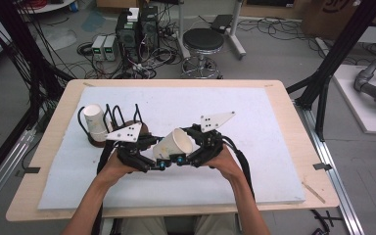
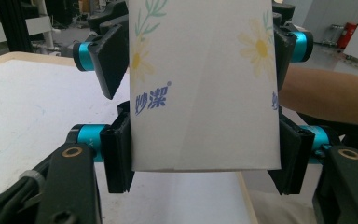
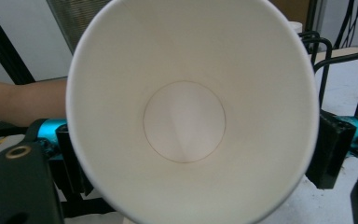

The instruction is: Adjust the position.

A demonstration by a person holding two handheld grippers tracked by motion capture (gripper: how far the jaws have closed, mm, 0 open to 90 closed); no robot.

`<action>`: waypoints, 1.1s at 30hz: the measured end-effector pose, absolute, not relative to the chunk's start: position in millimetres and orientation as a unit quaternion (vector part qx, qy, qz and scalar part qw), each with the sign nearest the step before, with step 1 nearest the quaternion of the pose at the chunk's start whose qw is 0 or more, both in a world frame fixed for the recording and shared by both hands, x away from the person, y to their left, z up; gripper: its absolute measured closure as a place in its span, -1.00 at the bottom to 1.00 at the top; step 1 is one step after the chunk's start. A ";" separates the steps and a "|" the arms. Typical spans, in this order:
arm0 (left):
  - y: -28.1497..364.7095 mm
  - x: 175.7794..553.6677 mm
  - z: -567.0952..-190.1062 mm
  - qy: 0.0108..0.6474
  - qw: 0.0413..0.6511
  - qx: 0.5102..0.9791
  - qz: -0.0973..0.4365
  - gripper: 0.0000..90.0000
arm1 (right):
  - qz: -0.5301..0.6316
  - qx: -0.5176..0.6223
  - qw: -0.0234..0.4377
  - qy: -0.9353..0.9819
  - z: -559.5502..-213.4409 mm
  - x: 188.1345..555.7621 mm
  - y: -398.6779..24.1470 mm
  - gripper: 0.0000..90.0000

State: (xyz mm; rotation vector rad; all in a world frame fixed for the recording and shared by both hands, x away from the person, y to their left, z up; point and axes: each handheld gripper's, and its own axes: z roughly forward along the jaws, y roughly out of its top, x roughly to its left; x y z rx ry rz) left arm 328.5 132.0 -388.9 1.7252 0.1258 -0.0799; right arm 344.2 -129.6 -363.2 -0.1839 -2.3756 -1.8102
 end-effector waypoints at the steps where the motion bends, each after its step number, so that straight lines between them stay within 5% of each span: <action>1: 131.7 328.2 -389.0 0.057 0.647 0.760 -0.033 -0.20 | -0.606 -0.059 0.077 -0.789 -363.2 344.2 -129.4 -0.63; 8: 132.0 328.5 -388.7 0.058 0.645 0.761 -0.033 -0.20 | -0.613 -0.050 0.082 -0.784 -364.1 344.5 -127.8 -0.40; 22: 133.0 327.5 -387.8 0.055 0.643 0.763 -0.031 -0.21 | -0.618 -0.042 0.079 -0.781 -363.8 343.4 -127.1 -0.32; 23: 131.8 326.8 -388.0 0.066 0.639 0.766 -0.025 -0.26 | -0.617 -0.042 0.078 -0.782 -363.9 343.4 -127.0 -0.32; 26: 129.6 327.2 -389.3 0.081 0.627 0.774 -0.025 -0.86 | -0.618 -0.041 0.079 -0.781 -363.6 342.9 -126.8 -0.32; 33: 128.8 326.3 -388.6 0.081 0.629 0.773 -0.016 -0.95 | -0.617 -0.043 0.080 -0.782 -363.3 343.4 -128.0 -0.32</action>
